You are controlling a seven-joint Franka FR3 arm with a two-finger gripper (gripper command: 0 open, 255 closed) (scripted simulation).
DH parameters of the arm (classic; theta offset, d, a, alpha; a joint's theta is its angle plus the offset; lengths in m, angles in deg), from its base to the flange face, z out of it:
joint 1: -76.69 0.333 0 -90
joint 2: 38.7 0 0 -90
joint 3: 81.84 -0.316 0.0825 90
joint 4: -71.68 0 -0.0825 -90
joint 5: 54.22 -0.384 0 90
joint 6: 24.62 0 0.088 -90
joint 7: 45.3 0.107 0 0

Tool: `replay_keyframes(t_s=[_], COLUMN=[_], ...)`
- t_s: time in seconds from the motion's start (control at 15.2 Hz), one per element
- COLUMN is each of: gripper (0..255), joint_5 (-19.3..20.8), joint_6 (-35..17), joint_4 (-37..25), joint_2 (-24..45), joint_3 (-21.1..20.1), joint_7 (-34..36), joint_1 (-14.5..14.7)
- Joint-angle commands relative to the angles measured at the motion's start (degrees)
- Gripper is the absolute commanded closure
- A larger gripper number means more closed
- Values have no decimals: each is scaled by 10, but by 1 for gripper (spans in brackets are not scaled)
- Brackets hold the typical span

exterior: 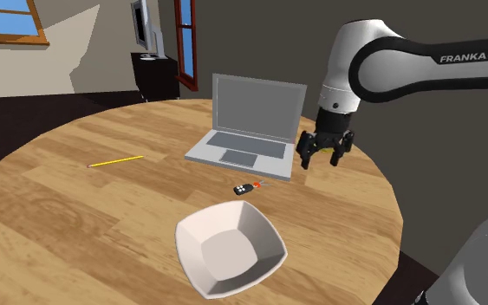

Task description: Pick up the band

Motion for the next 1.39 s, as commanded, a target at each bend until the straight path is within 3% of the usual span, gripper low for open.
replay_keyframes(t_s=[0.0, 0.46, 0.92, 1.32], gripper=[0, 0, 0, 0], joint_5=[-4, 15, 89, 102], joint_6=[-25, -91, -122, -158], joint_4=[-13, -94, -220, -204], joint_2=[34, 172, 337, 360], joint_3=[-23, -96, -139, -139], joint_7=[43, 198, 361, 376], joint_1=[-2, -10, -3, 1])
